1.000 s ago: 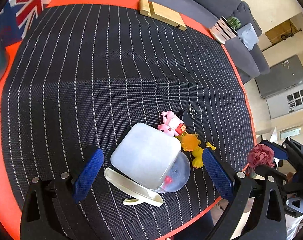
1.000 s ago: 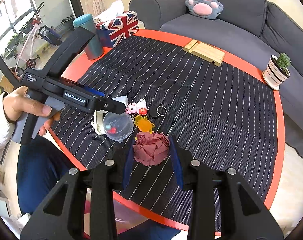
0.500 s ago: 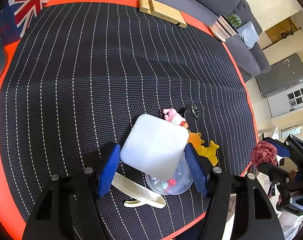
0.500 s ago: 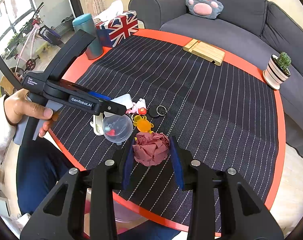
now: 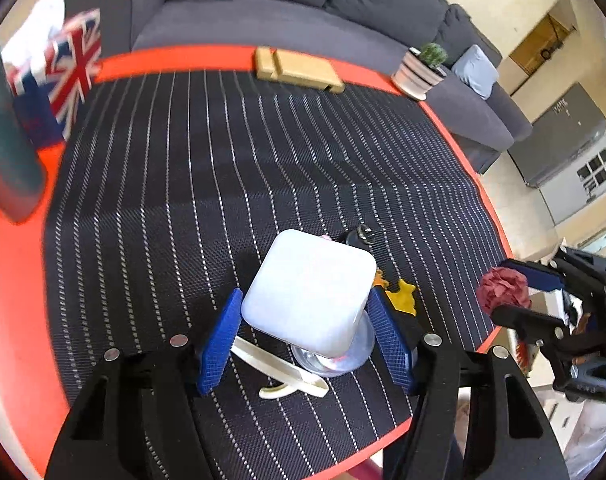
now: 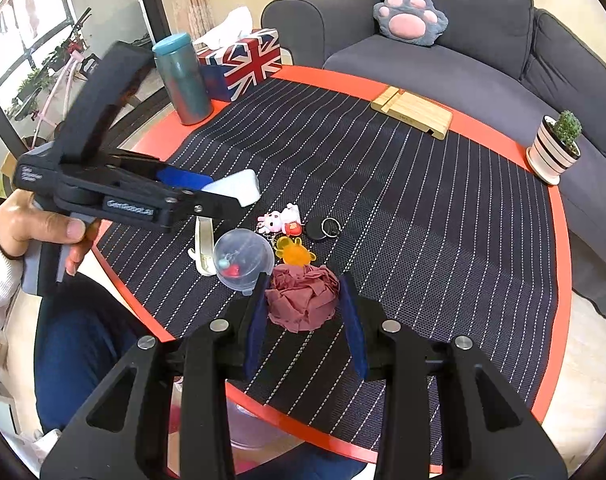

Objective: Collect trash
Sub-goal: 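Carry the pink paper and white container over the trash bin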

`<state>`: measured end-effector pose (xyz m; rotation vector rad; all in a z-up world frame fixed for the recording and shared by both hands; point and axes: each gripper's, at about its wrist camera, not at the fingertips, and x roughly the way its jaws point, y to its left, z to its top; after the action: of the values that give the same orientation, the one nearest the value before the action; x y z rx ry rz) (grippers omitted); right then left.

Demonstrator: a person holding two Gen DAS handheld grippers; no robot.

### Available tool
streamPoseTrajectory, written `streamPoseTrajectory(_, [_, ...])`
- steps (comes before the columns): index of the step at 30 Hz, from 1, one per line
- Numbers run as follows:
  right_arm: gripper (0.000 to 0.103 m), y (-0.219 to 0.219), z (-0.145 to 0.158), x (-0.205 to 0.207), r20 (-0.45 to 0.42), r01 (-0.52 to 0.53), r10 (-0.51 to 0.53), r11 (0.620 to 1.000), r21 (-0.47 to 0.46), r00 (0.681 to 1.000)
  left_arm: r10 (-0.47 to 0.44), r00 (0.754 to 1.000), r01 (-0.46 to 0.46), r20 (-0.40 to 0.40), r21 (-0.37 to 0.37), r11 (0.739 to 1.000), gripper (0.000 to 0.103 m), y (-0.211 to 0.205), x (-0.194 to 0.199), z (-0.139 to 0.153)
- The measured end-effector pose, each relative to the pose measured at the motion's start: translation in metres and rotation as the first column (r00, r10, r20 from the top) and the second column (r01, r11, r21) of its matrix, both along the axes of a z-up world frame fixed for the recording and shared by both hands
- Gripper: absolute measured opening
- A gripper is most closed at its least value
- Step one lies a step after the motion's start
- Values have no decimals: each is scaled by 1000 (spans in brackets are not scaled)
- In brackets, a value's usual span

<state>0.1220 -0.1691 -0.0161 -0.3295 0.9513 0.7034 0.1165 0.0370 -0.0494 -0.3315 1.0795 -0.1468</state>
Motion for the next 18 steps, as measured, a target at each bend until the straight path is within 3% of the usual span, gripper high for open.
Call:
streamPoseTrajectory(7, [35,-6,9,-16,34,-3,3,1000,11,999,-43,995,35,92,91,995,63,-13,-29,28])
streamPoseTrajectory(18, [35,-15,21,-55,101,-26,23,999,21,995,-123,971,87,204,175,981,63,-44,-80,52])
